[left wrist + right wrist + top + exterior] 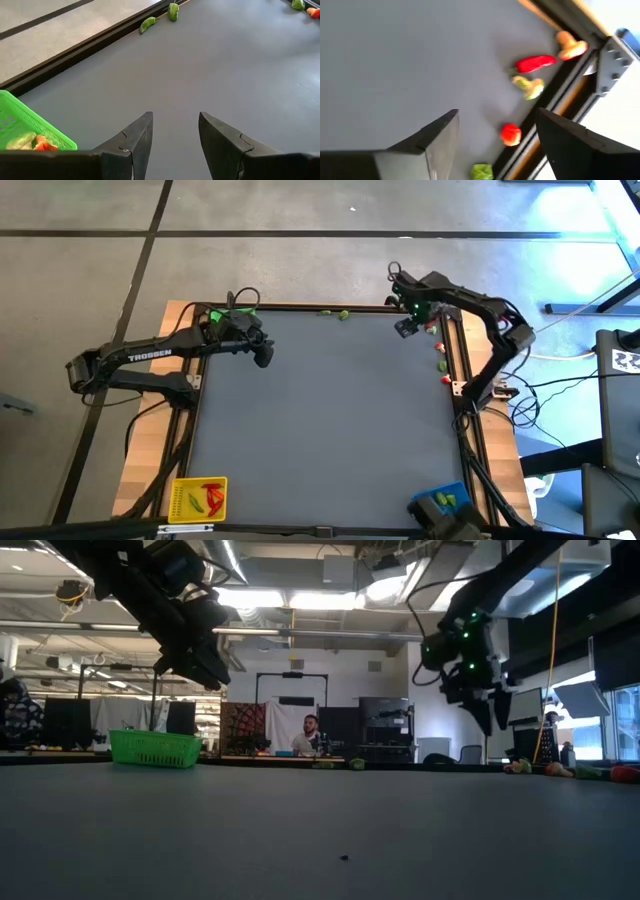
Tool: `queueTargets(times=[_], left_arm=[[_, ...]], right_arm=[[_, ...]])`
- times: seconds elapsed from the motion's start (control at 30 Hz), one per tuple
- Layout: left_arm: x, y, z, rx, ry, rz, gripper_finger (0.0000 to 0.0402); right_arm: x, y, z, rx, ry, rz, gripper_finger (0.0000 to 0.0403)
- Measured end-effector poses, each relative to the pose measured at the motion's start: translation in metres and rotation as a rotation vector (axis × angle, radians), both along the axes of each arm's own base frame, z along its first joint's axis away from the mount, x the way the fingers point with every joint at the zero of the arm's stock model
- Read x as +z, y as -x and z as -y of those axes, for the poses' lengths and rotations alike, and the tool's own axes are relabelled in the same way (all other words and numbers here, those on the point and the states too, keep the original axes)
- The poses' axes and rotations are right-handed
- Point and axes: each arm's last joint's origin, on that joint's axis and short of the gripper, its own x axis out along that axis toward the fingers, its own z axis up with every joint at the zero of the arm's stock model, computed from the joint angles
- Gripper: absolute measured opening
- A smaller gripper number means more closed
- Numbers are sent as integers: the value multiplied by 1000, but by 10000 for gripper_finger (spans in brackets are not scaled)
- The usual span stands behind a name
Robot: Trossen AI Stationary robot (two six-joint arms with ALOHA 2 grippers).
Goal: Sort produce into baskets
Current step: Put the brown mushroom into the green bin
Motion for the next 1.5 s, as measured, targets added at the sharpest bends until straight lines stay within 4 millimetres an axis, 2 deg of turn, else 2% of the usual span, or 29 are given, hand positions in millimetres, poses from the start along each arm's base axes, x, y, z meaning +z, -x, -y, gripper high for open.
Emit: queueTargets(times=[0.23, 0.5, 0.73, 0.93, 1.17, 1.5], left_arm=[[0, 0, 0, -9, -8, -6, 155], [0, 0, 0, -17, -16, -12, 155], [0, 0, 0, -24, -23, -16, 155], [0, 0, 0, -24, -22, -17, 155], [0, 0, 0, -23, -21, -16, 155], [0, 0, 0, -23, -21, -16, 155]], right_arm=[[-6, -9, 31, -30, -58, -114, 263], [-40, -2, 57, -82, -206, -246, 248], [-58, 13, 68, -124, -268, -314, 248], [-68, 25, 79, -166, -280, -286, 248], [-70, 33, 87, -187, -269, -233, 248], [-71, 32, 87, -191, -277, -213, 238]])
